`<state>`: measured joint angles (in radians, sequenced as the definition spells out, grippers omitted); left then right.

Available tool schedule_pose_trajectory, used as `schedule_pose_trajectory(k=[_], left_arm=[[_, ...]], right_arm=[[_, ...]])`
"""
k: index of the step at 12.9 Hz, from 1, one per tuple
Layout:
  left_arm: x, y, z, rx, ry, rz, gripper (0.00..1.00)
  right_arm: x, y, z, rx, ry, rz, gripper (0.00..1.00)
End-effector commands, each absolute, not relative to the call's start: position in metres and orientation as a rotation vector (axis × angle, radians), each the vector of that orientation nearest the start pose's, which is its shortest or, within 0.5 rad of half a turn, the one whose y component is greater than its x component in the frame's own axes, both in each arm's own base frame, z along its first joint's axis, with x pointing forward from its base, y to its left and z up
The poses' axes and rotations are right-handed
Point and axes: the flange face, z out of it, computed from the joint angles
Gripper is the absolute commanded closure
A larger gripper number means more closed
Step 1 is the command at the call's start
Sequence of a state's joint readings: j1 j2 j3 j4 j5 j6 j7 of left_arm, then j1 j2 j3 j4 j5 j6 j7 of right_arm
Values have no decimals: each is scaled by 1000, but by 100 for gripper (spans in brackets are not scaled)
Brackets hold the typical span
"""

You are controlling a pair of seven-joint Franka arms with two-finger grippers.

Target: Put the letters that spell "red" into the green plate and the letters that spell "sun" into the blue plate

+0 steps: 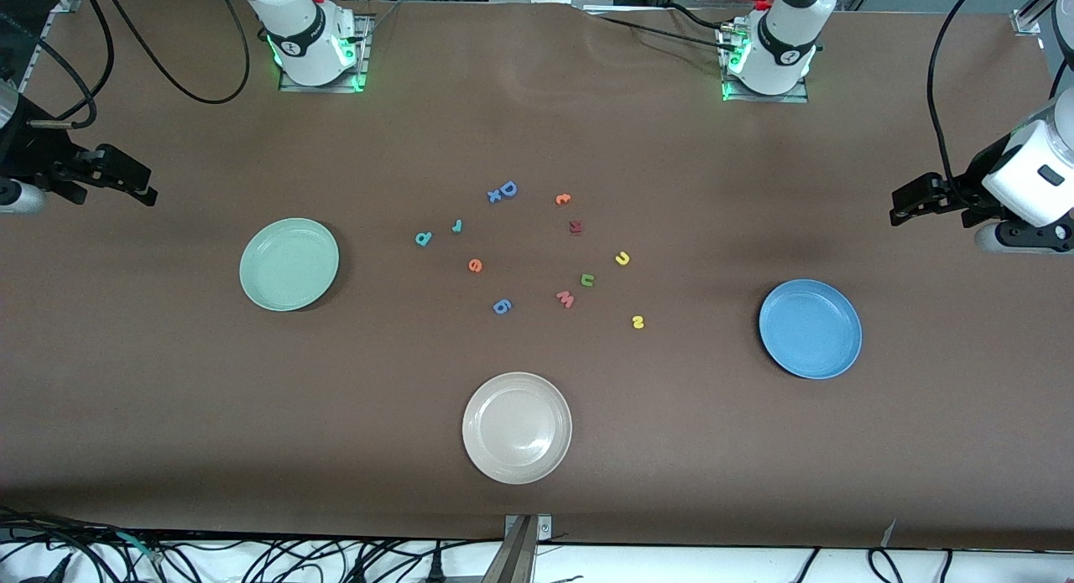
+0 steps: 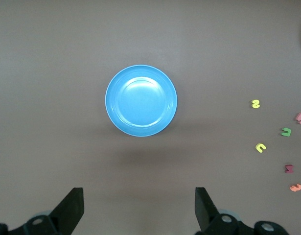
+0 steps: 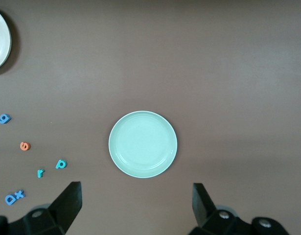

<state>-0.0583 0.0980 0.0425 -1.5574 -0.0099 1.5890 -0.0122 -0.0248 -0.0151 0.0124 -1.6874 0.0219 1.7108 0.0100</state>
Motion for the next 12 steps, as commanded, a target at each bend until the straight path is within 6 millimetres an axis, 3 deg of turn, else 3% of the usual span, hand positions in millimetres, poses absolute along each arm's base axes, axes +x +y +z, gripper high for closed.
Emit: schedule_pose_trajectory(k=[1, 12], left_arm=[[582, -10, 580, -3122, 32, 112, 0], [582, -10, 579, -3122, 32, 115, 0]], right_arm=[[555, -3, 594, -3103, 33, -65, 0], [553, -4, 592, -3102, 35, -38, 0]])
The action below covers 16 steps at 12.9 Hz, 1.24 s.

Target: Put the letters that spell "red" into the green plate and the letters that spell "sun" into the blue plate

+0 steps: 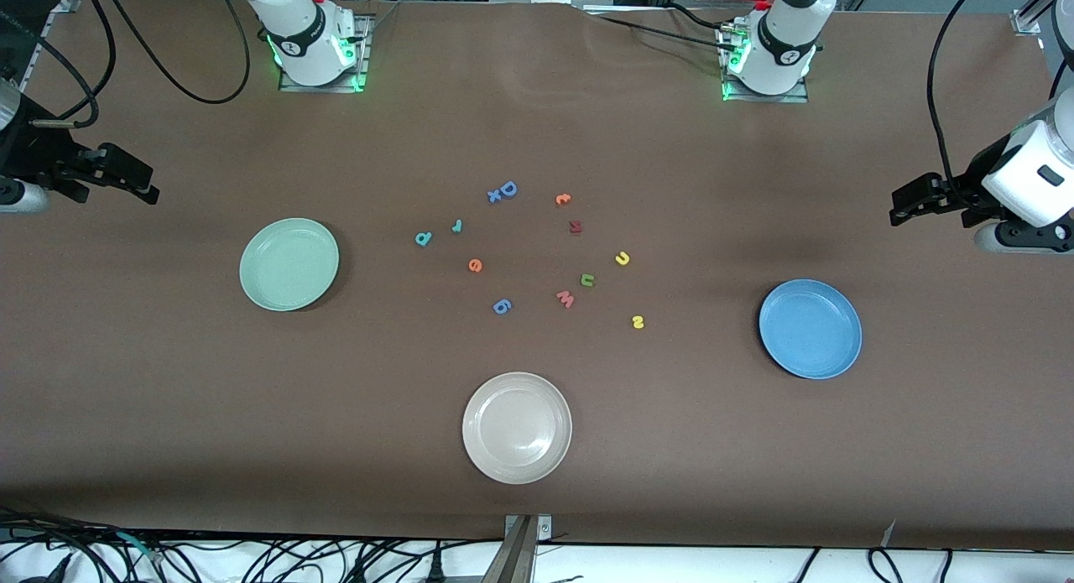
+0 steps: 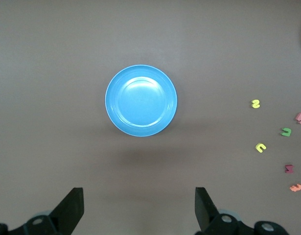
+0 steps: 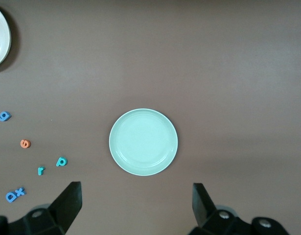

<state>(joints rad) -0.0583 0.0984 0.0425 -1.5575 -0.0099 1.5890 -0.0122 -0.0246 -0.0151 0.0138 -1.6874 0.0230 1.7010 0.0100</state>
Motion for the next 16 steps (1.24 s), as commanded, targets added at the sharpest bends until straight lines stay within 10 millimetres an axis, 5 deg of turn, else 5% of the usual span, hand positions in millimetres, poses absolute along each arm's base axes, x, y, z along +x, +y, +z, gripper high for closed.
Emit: schedule_pose_trajectory(k=[1, 16], left_arm=[[582, -10, 579, -3122, 32, 115, 0], [582, -9, 579, -3122, 32, 115, 0]], right_arm=[[553, -4, 592, -3102, 35, -38, 0], [551, -6, 593, -3104, 37, -24, 0]])
